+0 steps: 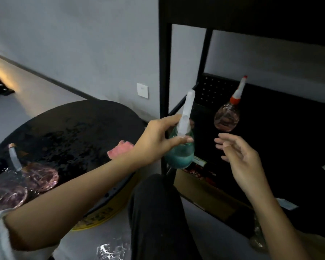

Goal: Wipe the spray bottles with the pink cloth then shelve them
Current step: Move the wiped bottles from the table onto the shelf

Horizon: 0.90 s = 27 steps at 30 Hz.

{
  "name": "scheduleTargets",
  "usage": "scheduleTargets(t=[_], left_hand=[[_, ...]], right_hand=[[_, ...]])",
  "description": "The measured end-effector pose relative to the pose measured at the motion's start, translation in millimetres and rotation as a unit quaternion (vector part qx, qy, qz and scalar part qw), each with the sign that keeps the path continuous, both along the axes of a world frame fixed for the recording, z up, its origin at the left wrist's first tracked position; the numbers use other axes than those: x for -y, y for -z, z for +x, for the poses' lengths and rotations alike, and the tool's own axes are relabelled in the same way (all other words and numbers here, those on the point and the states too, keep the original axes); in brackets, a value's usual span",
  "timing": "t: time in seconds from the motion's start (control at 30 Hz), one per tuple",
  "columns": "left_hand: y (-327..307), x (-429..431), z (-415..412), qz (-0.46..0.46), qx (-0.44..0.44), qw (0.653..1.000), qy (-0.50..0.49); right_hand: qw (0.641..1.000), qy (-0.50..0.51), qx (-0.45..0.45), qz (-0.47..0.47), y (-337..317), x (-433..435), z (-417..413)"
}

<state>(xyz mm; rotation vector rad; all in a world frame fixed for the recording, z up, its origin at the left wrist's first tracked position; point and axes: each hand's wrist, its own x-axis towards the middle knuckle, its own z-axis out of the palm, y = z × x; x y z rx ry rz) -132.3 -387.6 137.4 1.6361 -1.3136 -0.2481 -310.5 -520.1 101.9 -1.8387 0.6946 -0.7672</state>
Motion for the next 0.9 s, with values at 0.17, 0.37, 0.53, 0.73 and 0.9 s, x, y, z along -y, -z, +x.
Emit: scheduleTargets(t=[0.17,0.37,0.53,0.73,0.9], left_hand=[[6,68,-25,-0.004,-0.025,1.0,0.014],[13,149,-48,-0.017,-0.043,0.998,0.032],[19,208,-62,-0.003,-0.048,0.999,0.024],[35,270,-63,0.023,-0.058,0.998,0.001],[47,303,-50,0.006,-0.027,1.0,-0.004]], right_hand=[[0.999,0.046,-0.007,0.002,0,33,-43],[0.997,0.075,-0.007,0.025,2,61,-78],[0.994,0.093,-0.008,0.053,9,81,-92],[0.991,0.107,-0.006,0.075,18,103,-93],[0.991,0.104,-0.003,0.086,24,117,-88]])
